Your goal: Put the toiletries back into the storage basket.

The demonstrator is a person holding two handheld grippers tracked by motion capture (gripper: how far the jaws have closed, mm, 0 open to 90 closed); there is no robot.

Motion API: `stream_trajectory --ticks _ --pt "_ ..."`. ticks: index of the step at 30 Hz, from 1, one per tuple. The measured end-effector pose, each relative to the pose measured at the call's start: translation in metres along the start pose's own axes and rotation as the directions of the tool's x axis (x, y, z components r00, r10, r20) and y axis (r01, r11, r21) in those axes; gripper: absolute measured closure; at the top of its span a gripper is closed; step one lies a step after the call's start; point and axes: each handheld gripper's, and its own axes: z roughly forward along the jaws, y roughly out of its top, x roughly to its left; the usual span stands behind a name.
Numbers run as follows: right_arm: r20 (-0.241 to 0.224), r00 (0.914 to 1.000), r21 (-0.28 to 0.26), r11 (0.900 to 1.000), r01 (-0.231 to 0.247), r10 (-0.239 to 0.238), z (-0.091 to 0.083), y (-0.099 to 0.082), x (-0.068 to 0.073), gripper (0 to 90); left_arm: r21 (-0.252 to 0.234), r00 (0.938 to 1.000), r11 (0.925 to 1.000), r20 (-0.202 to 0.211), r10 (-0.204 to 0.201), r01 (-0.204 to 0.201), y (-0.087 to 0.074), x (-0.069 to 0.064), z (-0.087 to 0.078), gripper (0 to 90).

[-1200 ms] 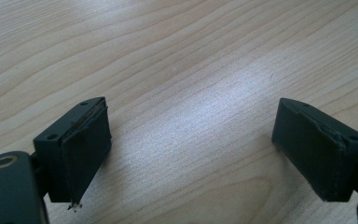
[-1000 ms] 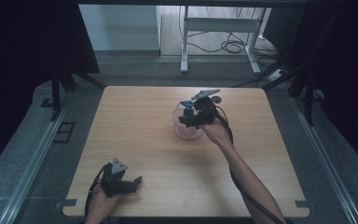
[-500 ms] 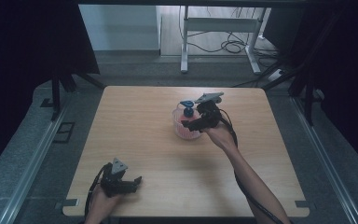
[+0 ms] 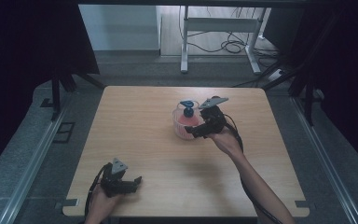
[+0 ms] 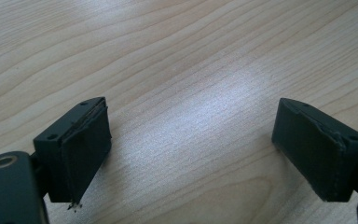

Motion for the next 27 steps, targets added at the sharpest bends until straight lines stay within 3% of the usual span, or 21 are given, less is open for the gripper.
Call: stream_trajectory --ticks 7,27 --pt "0.005 0.9995 0.022 0.9993 0.03 -0.03 -0.008 -0.012 0.006 3.5 0.001 1.0 1.0 0.0 0.0 0.0 0.0 0.0 0.0 11.3" --pt "0.01 0.9994 0.019 0.9992 0.034 -0.034 -0.034 -0.05 0.012 0.1 0.002 1.0 1.0 -0.002 -0.002 0.002 0.0 0.0 0.0 11.3"
